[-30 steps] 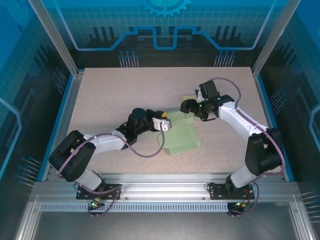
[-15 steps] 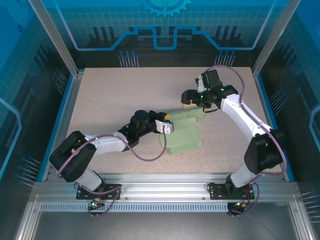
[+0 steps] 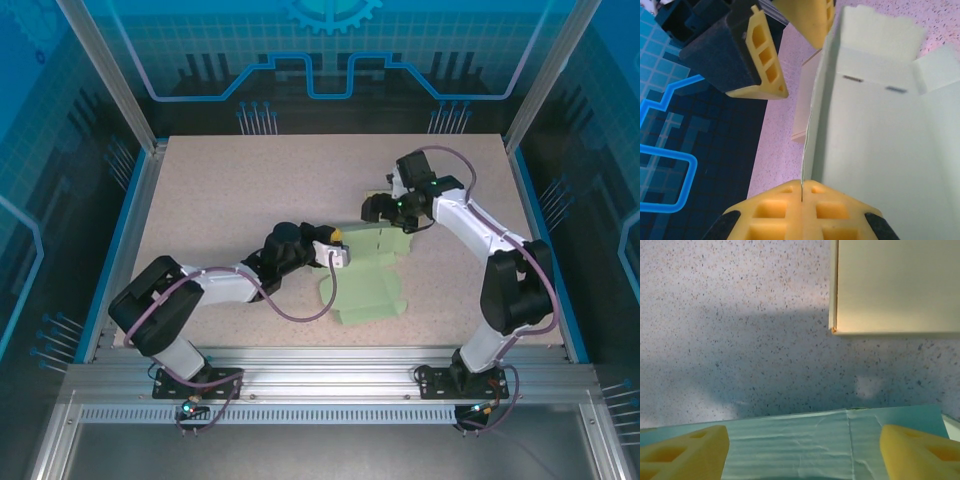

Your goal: Fold the paper box

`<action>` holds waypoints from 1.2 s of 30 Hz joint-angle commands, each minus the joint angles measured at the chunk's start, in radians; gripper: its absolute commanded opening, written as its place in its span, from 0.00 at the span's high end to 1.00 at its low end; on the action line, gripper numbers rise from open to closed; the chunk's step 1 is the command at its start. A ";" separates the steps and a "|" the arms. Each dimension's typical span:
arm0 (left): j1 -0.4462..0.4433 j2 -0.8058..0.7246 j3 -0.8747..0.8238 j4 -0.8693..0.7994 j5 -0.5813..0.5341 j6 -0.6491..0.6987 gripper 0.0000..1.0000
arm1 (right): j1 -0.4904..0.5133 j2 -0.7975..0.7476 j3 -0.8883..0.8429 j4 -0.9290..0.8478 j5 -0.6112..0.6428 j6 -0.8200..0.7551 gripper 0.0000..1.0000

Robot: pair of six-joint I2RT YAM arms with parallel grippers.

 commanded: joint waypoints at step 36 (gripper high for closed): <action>-0.021 0.074 0.023 0.216 0.016 0.039 1.00 | -0.120 -0.222 -0.382 0.508 -0.201 0.417 0.32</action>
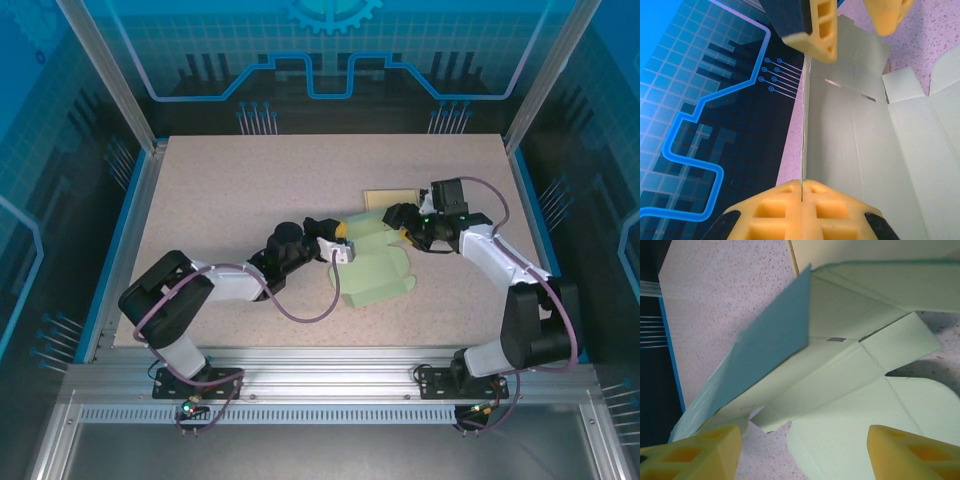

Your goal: Fold the paper box

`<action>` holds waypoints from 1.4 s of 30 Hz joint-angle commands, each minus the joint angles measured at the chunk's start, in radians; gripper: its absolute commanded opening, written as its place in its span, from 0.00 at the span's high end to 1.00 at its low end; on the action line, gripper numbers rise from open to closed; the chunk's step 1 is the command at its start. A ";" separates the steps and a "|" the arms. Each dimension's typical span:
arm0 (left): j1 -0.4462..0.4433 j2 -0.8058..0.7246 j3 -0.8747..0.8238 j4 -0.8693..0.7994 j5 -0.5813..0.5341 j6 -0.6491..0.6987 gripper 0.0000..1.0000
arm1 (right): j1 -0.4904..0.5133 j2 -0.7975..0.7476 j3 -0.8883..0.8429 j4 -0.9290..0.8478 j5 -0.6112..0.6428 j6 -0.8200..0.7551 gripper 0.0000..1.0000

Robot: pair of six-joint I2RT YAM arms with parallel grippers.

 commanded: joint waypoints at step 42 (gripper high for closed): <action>-0.022 0.005 0.003 -0.024 0.121 -0.034 0.60 | 0.050 -0.042 -0.089 0.205 0.078 0.229 0.90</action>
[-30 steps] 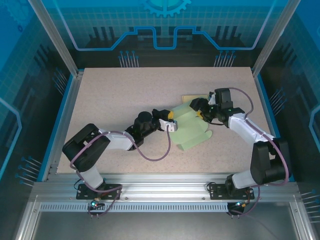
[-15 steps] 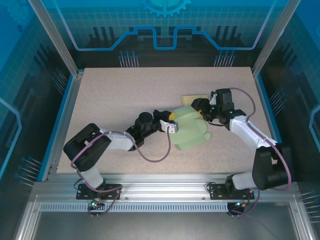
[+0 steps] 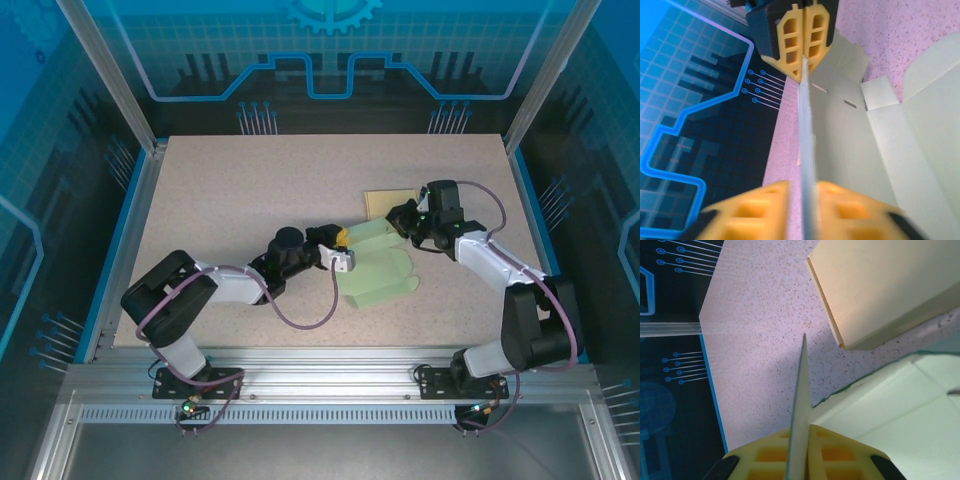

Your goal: Fold the paper box

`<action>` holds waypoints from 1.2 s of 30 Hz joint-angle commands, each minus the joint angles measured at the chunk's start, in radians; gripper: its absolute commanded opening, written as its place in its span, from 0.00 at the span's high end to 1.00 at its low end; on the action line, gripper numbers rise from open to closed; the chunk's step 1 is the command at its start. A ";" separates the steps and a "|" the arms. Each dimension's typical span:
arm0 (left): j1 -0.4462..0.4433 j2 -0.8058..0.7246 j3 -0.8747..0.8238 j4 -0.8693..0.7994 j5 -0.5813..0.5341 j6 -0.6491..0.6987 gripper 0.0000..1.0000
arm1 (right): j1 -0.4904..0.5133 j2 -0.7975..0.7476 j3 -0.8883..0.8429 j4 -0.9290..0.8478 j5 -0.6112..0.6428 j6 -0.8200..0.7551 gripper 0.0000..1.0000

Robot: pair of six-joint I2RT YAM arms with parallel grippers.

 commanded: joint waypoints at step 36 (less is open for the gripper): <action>-0.084 0.197 0.133 0.180 -0.180 0.211 1.00 | 0.051 -0.244 0.005 -0.326 0.207 -0.177 0.44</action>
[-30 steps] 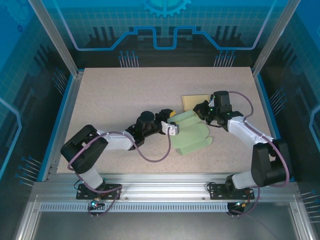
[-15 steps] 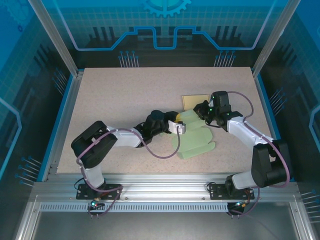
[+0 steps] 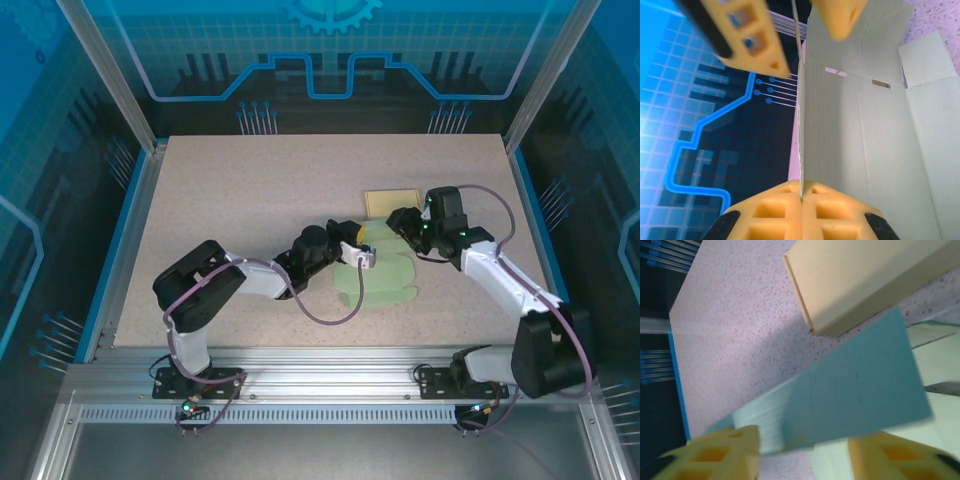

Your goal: Fold the paper box

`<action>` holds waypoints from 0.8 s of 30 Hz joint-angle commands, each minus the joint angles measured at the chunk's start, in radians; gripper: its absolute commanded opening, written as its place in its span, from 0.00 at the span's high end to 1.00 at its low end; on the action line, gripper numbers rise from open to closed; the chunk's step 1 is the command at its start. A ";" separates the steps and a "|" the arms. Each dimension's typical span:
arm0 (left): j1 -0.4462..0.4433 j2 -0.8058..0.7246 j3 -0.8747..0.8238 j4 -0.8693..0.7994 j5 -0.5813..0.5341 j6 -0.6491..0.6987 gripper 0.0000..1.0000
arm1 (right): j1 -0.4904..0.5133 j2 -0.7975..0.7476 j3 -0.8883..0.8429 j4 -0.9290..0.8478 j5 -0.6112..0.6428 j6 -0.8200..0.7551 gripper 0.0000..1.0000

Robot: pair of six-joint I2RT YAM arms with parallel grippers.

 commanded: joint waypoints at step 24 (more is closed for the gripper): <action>-0.004 -0.100 -0.128 0.041 0.066 -0.008 1.00 | -0.020 0.047 0.176 -0.114 -0.007 -0.264 0.19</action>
